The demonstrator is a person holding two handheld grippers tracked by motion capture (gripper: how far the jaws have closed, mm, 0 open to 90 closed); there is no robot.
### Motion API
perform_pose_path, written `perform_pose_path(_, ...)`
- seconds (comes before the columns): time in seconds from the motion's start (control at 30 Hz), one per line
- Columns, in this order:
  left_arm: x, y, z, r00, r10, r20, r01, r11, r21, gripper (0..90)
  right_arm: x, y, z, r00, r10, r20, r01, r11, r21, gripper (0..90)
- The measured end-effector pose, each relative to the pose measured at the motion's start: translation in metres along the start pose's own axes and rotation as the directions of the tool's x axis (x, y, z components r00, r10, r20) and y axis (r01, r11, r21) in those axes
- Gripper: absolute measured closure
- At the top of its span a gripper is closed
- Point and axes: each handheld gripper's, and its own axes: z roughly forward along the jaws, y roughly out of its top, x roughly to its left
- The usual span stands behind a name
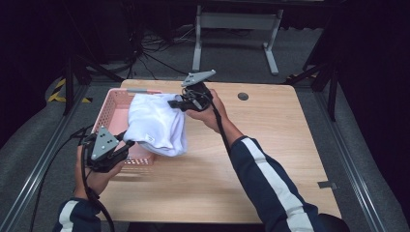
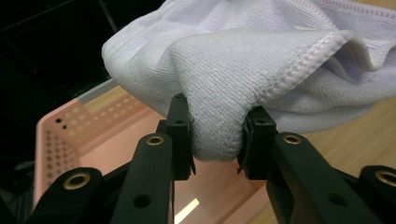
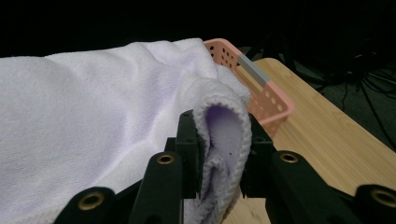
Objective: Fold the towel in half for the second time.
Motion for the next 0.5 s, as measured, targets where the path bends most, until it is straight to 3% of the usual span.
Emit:
perform_pose_path(0.03, 0.005, -0.003, -0.003, 0.9999, -0.011, -0.013, 0.011, 0.9999, -0.002, 70.2, 0.0, 0.0, 0.0, 1.0, 0.0, 0.0, 0.0, 1.0, 0.0, 73.6)
perform_pose_path(0.27, 0.03, -0.025, -0.019, 0.9922, -0.063, -0.107, 0.064, 0.998, 0.003, 70.1, 0.014, 0.021, 0.043, 0.9996, -0.011, -0.024, 0.012, 1.0, 0.018, 73.5)
perform_pose_path(0.5, 0.044, -0.047, -0.019, 0.9822, -0.1, -0.159, 0.105, 0.9941, 0.027, 70.2, 0.024, 0.028, 0.077, 0.9988, -0.029, -0.039, 0.031, 0.999, 0.042, 73.5)
